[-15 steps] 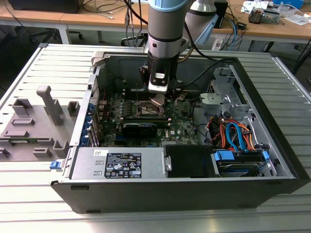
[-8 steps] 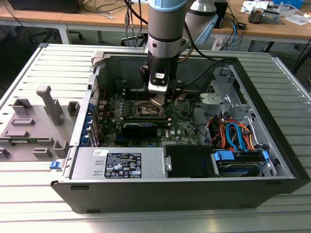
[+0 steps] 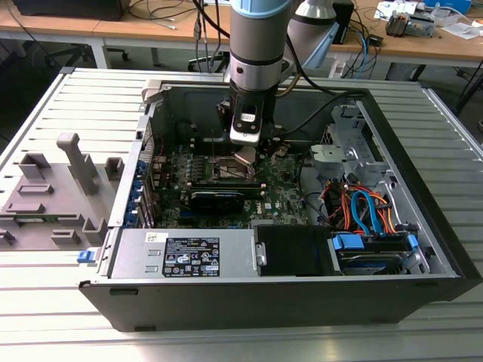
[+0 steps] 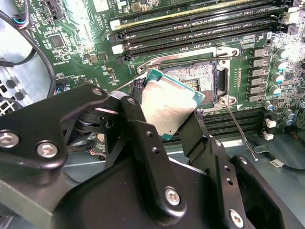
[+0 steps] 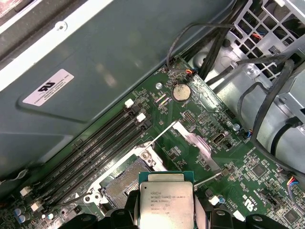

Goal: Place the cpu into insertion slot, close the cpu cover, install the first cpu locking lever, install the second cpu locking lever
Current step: 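Place the cpu into insertion slot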

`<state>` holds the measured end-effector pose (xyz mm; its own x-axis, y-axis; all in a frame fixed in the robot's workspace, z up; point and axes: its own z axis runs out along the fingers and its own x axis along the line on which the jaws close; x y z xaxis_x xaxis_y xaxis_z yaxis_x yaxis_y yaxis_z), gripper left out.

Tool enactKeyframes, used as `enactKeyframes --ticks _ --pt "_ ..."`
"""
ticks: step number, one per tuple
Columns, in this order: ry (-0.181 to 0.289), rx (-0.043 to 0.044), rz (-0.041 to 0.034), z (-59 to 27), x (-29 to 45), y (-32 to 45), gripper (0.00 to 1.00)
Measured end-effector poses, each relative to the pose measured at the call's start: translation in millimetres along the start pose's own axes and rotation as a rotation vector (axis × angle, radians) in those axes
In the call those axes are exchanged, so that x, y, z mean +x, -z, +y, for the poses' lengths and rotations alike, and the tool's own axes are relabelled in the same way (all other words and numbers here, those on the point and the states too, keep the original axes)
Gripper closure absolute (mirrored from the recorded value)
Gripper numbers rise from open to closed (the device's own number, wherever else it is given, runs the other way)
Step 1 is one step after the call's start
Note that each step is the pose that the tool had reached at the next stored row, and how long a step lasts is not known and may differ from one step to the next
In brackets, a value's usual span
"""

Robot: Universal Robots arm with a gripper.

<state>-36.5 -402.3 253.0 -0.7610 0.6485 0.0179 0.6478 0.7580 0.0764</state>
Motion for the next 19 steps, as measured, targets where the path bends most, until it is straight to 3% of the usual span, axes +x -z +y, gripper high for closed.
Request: enactKeyframes --ticks 19 --pt "-0.011 0.0 -0.0009 0.0 0.0 -0.1 0.45"
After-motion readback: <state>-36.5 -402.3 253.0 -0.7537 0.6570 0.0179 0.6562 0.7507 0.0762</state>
